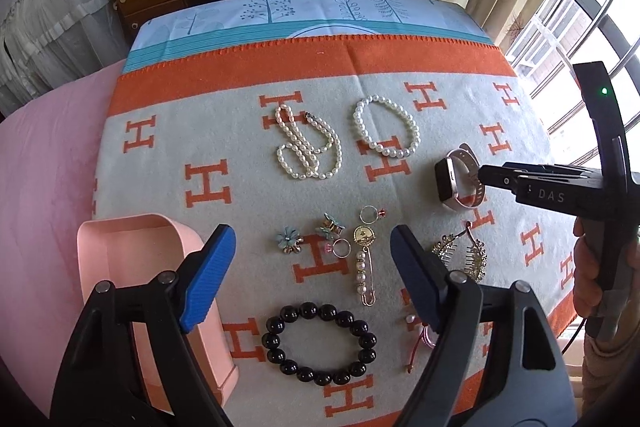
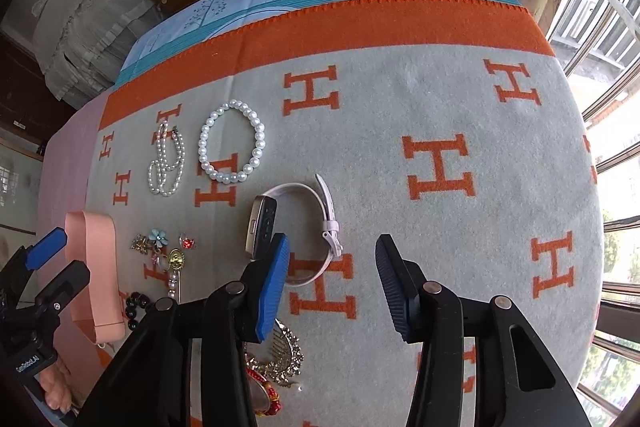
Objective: Organize jewelry
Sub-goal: 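Reach the right tool to the white smartwatch and close on its strap, then grasp the red beaded bangle with the left tool while the right tool lifts the watch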
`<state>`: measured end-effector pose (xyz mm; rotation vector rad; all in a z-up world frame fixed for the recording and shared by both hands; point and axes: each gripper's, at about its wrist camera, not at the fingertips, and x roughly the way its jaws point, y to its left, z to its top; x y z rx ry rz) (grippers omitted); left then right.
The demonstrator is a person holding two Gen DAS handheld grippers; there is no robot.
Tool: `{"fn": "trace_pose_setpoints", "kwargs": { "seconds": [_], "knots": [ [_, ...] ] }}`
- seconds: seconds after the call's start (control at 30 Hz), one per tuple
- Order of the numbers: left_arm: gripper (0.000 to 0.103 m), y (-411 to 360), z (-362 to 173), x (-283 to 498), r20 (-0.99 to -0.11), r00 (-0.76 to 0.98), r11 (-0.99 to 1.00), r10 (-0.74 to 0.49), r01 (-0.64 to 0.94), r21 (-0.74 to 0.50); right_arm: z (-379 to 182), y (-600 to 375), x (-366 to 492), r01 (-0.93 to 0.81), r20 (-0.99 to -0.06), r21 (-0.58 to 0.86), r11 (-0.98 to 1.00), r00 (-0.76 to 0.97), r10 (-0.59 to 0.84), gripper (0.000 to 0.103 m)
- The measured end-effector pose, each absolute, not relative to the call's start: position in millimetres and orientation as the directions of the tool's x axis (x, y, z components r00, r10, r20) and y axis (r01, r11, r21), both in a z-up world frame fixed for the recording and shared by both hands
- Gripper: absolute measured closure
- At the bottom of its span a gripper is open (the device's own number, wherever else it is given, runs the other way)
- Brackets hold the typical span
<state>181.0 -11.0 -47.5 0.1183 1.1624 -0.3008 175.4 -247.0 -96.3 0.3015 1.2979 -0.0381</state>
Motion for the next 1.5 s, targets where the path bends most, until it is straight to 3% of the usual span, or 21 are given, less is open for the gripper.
{"fn": "trace_pose_setpoints", "kwargs": {
  "seconds": [0.2, 0.37, 0.47, 0.57, 0.67, 0.93, 1.13, 1.2, 1.27, 1.5],
  "knots": [
    [0.027, -24, -63, 178, -0.927, 0.328, 0.943, -0.182, 0.325, -0.071, -115, -232, 193, 0.156, -0.967, 0.158, 0.975, 0.224, 0.120, 0.076],
    [0.027, -34, -65, 166, -0.929, 0.313, 0.925, -0.199, 0.372, -0.073, -122, -223, 194, 0.139, -0.972, 0.115, 0.984, 0.219, 0.082, 0.080],
    [0.031, -41, -64, 154, -0.929, 0.306, 0.907, -0.210, 0.416, -0.068, -125, -219, 194, 0.145, -0.973, 0.090, 0.985, 0.223, 0.056, 0.093],
    [0.050, -53, -67, 141, -0.937, 0.275, 0.877, -0.217, 0.477, -0.063, -125, -224, 188, 0.152, -0.972, 0.121, 0.981, 0.219, 0.086, 0.093],
    [0.057, -66, -72, 127, -0.940, 0.262, 0.840, -0.216, 0.541, -0.043, -119, -232, 177, 0.159, -0.969, 0.146, 0.976, 0.221, 0.109, 0.094],
    [0.059, -100, -80, 81, -0.930, 0.266, 0.641, -0.253, 0.766, 0.045, -97, -248, 136, 0.171, -0.952, 0.205, 0.964, 0.262, 0.156, 0.093],
    [0.059, -114, -85, 55, -0.927, 0.280, 0.536, -0.247, 0.837, 0.110, -83, -269, 103, 0.191, -0.938, 0.236, 0.953, 0.301, 0.172, 0.094],
    [0.063, -116, -89, 54, -0.932, 0.277, 0.528, -0.234, 0.841, 0.117, -78, -280, 92, 0.206, -0.932, 0.249, 0.946, 0.316, 0.177, 0.094],
    [0.080, -115, -95, 58, -0.943, 0.245, 0.529, -0.223, 0.843, 0.094, -75, -286, 84, 0.216, -0.927, 0.256, 0.942, 0.331, 0.176, 0.094],
    [0.087, -113, -102, 69, -0.951, 0.207, 0.541, -0.228, 0.839, 0.053, -78, -295, 63, 0.219, -0.920, 0.278, 0.935, 0.342, 0.193, 0.093]
  ]
}}
